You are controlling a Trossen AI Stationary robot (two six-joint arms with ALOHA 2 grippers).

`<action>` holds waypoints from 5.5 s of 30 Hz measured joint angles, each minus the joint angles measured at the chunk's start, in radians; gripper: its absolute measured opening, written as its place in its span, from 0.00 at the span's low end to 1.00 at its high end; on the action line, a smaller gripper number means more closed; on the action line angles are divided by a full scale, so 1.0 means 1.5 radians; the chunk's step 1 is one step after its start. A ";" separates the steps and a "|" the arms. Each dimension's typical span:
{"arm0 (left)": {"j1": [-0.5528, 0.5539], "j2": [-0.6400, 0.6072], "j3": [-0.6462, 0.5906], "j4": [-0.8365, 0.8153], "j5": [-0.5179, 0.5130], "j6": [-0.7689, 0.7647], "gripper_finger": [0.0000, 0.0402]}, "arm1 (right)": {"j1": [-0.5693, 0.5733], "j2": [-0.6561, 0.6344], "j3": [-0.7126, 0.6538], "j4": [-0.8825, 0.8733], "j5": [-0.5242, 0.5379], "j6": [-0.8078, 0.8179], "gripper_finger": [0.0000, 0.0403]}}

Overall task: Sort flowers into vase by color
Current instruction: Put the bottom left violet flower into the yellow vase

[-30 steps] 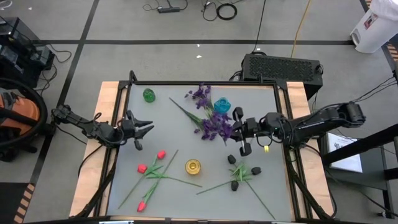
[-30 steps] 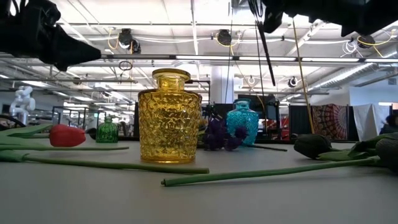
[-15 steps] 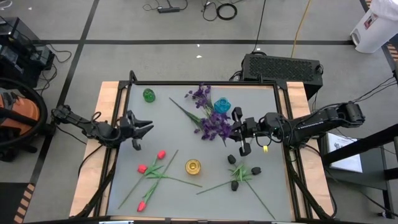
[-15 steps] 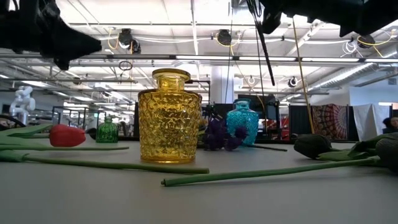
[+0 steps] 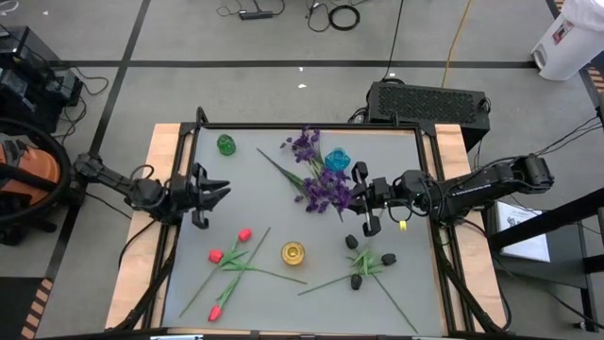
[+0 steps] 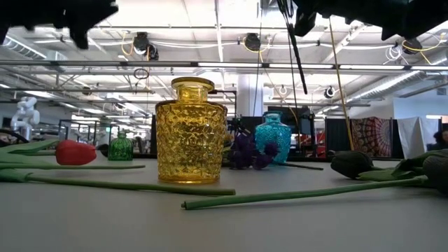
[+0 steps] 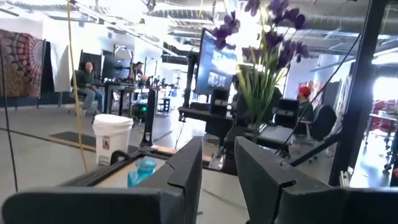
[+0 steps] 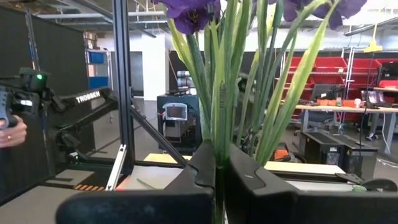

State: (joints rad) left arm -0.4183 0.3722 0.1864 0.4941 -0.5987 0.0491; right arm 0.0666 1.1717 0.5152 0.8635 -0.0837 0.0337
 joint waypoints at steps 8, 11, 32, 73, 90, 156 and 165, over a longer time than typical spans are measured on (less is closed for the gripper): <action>0.037 0.245 0.176 0.000 0.016 0.011 0.26 | 0.000 0.000 0.000 0.007 0.004 -0.008 0.00; 0.066 0.345 0.237 -0.002 0.023 0.006 0.26 | 0.000 0.000 0.000 0.018 0.003 -0.008 0.00; 0.174 0.767 0.575 0.008 0.238 -0.061 0.45 | 0.001 0.000 0.000 0.004 -0.001 -0.008 0.00; 0.192 0.830 0.642 0.030 0.257 -0.041 0.28 | 0.001 0.000 0.000 -0.001 0.004 0.005 0.04; 0.192 0.828 0.642 -0.015 0.258 -0.022 0.02 | 0.001 0.000 0.000 -0.036 0.001 0.005 0.24; -0.061 0.689 0.642 -0.327 0.060 -0.082 0.02 | 0.043 -0.242 0.000 -0.460 0.005 0.052 0.25; -0.061 0.689 0.642 -0.346 0.059 -0.095 0.04 | 0.049 -0.242 0.000 -0.464 0.005 0.052 0.25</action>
State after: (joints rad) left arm -0.5098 1.4052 1.1492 -0.0245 -0.5098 -0.0937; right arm 0.1406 0.8085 0.5152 0.1677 -0.0757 0.1120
